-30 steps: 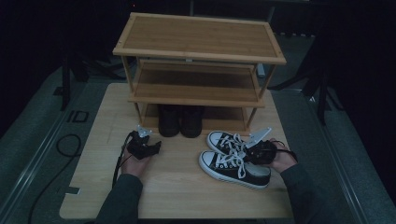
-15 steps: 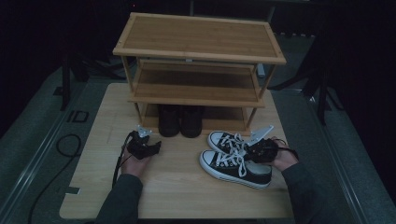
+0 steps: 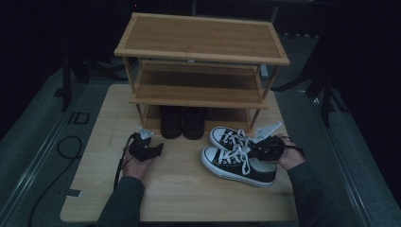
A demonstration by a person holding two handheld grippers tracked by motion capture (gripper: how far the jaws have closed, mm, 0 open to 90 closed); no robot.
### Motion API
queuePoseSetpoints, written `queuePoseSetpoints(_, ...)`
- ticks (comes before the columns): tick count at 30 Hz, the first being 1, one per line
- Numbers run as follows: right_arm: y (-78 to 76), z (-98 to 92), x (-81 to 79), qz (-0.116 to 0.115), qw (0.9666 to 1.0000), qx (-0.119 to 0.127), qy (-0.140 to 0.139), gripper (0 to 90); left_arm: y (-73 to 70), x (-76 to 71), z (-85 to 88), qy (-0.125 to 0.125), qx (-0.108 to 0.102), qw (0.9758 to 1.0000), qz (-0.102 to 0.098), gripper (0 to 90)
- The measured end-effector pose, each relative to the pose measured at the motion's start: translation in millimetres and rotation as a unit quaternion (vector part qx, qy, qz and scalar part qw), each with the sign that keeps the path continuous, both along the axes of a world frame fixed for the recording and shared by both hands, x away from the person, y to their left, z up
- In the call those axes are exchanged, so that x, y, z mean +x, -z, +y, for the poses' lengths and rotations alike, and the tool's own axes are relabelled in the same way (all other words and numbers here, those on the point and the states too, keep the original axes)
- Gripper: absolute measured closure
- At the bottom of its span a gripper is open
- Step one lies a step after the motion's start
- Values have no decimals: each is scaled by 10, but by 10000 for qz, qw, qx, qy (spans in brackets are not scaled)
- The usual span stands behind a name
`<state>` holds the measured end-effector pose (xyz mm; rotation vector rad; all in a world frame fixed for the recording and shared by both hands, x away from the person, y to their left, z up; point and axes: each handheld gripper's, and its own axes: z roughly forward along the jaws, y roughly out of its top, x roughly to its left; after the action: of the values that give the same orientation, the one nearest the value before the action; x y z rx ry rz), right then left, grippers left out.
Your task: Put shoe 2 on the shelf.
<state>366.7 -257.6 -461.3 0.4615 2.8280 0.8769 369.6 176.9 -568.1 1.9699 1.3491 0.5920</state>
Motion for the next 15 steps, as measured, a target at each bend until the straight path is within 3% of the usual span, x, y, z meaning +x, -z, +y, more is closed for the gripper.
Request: queuePoseSetpoints(15,-253,81,0,-118,9997,140,-145,860,0,0,0,0,-2,10000,1,360)
